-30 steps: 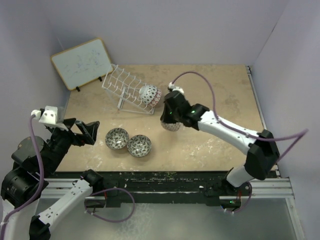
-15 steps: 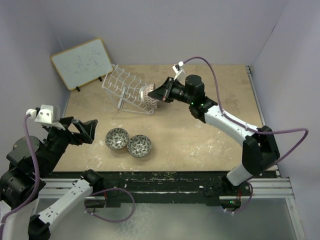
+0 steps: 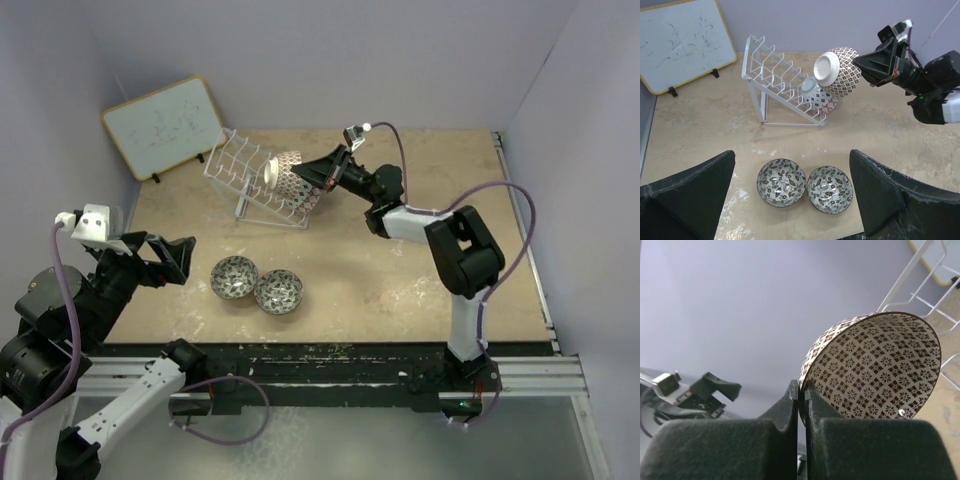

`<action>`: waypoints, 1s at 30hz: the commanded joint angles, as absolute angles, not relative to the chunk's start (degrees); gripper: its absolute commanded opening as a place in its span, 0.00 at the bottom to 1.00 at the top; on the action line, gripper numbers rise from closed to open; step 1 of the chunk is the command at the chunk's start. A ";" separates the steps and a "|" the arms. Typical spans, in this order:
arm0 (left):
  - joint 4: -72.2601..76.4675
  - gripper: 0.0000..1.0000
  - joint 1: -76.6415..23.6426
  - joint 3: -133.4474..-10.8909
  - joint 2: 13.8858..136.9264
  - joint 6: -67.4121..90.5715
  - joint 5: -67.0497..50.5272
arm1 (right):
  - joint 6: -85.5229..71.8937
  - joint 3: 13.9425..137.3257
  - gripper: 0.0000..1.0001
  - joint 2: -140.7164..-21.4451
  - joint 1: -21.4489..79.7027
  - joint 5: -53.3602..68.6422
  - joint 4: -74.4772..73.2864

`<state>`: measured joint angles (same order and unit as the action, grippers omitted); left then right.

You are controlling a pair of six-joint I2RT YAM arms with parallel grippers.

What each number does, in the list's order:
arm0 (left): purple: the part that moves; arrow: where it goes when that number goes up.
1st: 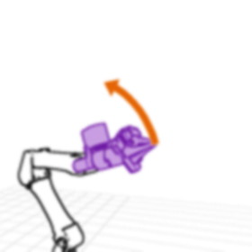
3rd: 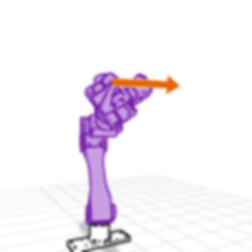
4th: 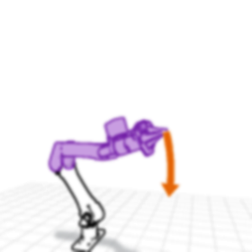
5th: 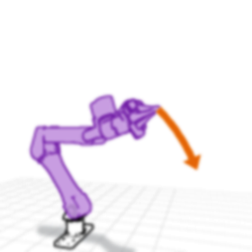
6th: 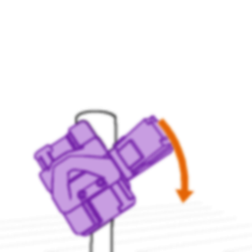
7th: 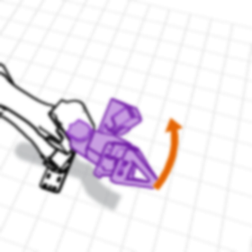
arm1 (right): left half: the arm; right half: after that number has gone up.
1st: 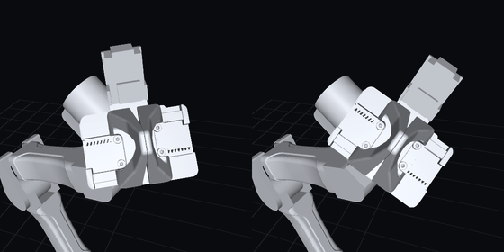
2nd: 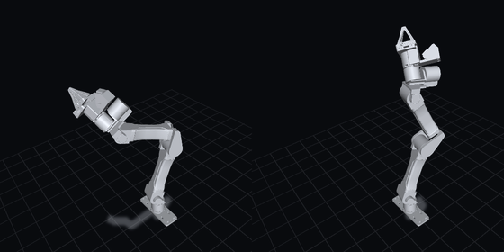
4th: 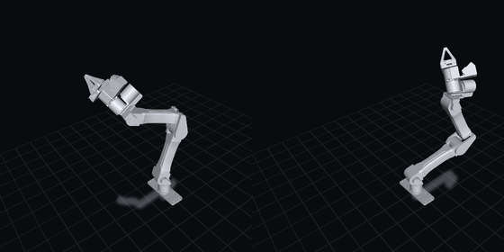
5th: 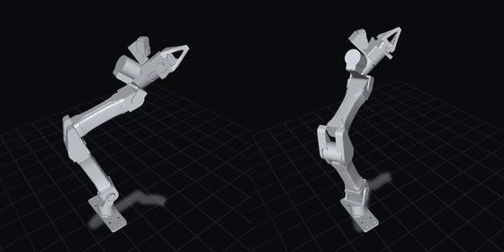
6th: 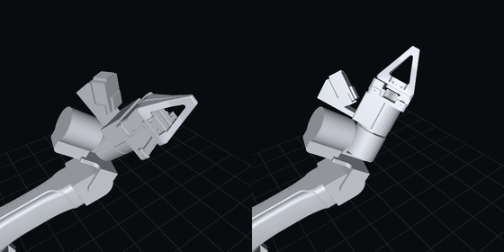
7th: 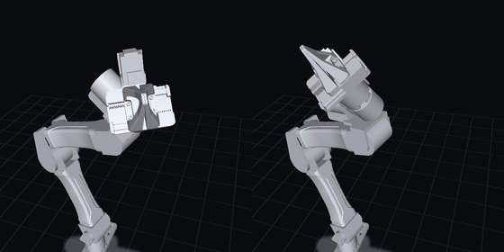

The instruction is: Load the bowls into the dish rack

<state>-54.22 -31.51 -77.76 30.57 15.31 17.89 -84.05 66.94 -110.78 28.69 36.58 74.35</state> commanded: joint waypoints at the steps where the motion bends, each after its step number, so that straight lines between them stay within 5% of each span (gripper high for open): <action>1: -53.17 0.99 -31.29 -79.60 32.00 14.03 18.38 | -101.31 72.84 0.00 -116.84 27.59 34.43 103.65; 30: -53.70 0.99 -31.29 -77.90 31.60 15.01 18.00 | -111.66 82.78 0.00 -131.79 27.04 30.00 110.57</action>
<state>-54.98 -31.51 -78.00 31.20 15.35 17.89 -108.77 78.35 -132.79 26.61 32.08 88.20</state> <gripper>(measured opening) 0.990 0.026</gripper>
